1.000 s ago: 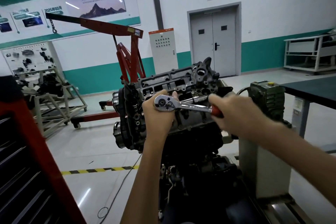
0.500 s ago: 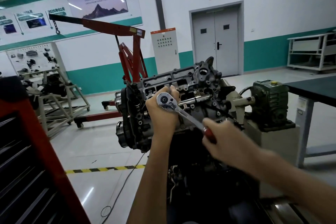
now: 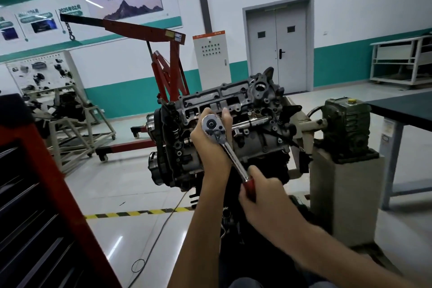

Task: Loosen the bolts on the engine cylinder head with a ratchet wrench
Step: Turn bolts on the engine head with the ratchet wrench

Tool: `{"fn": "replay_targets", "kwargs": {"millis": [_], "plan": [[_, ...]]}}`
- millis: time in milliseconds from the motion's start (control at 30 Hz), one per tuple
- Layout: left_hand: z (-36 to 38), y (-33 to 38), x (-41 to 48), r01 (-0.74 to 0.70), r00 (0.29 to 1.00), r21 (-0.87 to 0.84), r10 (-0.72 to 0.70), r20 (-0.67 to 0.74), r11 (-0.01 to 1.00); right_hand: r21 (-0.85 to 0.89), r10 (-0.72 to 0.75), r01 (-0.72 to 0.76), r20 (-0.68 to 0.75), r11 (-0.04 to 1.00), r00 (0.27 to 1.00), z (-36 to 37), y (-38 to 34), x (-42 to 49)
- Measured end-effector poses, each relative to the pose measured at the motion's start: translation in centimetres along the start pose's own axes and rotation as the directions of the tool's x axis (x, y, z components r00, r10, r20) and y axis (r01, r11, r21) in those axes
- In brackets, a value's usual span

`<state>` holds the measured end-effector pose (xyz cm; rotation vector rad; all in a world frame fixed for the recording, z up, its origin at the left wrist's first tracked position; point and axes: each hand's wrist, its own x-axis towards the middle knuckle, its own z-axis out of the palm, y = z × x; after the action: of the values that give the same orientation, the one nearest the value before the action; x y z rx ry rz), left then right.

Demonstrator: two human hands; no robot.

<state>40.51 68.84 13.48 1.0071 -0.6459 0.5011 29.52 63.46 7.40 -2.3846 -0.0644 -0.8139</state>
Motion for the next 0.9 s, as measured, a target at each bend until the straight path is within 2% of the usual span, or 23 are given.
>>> {"fn": "replay_targets", "kwargs": {"millis": [67, 133, 200, 267, 367, 433, 500, 533, 600, 667, 733, 800, 833, 900], "plan": [[0.6, 0.4, -0.1, -0.071, 0.997, 0.077, 0.069, 0.033, 0.994, 0.167, 0.058, -0.055, -0.012, 0.984, 0.998, 2.1, -0.7, -0.7], [0.2, 0.3, 0.5, -0.163, 0.983, 0.148, 0.147, 0.113, 0.975, 0.134, 0.038, -0.034, -0.022, 0.99, 0.999, 1.4, -0.2, -0.3], [-0.7, 0.5, 1.0, -0.195, 0.965, 0.189, 0.153, 0.214, 0.962, -0.02, -0.051, 0.051, 0.012, 0.999, 0.999, -1.4, 0.8, 0.7], [-1.8, 0.9, 1.6, -0.2, 0.943, 0.251, 0.116, 0.313, 0.947, -0.238, -0.151, 0.178, 0.126, 0.955, 0.981, -5.1, 1.8, 2.6], [-2.8, 1.6, 2.7, -0.293, 0.879, 0.363, 0.1, 0.467, 0.885, -0.564, -0.287, 0.36, 0.218, 0.743, 0.933, -10.8, 1.9, 7.0], [-2.7, 1.7, 3.0, -0.335, 0.831, 0.382, 0.079, 0.551, 0.861, -0.666, -0.341, 0.392, 0.214, 0.635, 0.916, -13.3, 1.6, 9.1], [-2.5, 1.2, 2.5, -0.35, 0.838, 0.376, 0.107, 0.535, 0.858, -0.691, -0.307, 0.375, 0.228, 0.618, 0.924, -13.6, 1.7, 9.4], [-2.5, 0.9, 2.1, -0.323, 0.872, 0.377, 0.117, 0.476, 0.868, -0.682, -0.272, 0.347, 0.22, 0.644, 0.937, -13.0, 2.0, 8.8], [-2.2, 0.2, 1.0, -0.246, 0.947, 0.358, 0.144, 0.288, 0.901, -0.592, -0.206, 0.262, 0.162, 0.762, 0.965, -10.3, 2.5, 6.2], [-1.6, -0.1, 0.0, -0.184, 0.979, 0.297, 0.149, 0.136, 0.937, -0.422, -0.126, 0.143, 0.068, 0.895, 0.99, -6.7, 2.4, 3.2], [-0.6, -0.1, -0.4, -0.086, 0.996, 0.2, 0.08, 0.037, 0.976, -0.195, -0.022, 0.025, 0.014, 0.98, 1.0, -3.0, 1.3, 0.9], [0.5, 0.1, -0.4, 0.007, 0.999, 0.001, -0.007, 0.034, 1.0, 0.017, 0.029, -0.029, -0.001, 0.999, 1.0, 0.1, 0.3, -0.3], [0.7, 0.2, -0.2, -0.017, 0.998, -0.025, 0.018, 0.055, 1.0, 0.069, 0.039, -0.039, -0.009, 0.997, 0.999, 0.9, 0.2, -0.5], [0.5, 0.3, 0.1, -0.134, 0.987, 0.075, 0.126, 0.102, 0.988, 0.053, 0.016, -0.016, 0.006, 0.998, 1.0, 0.3, 0.7, -0.1]]}}
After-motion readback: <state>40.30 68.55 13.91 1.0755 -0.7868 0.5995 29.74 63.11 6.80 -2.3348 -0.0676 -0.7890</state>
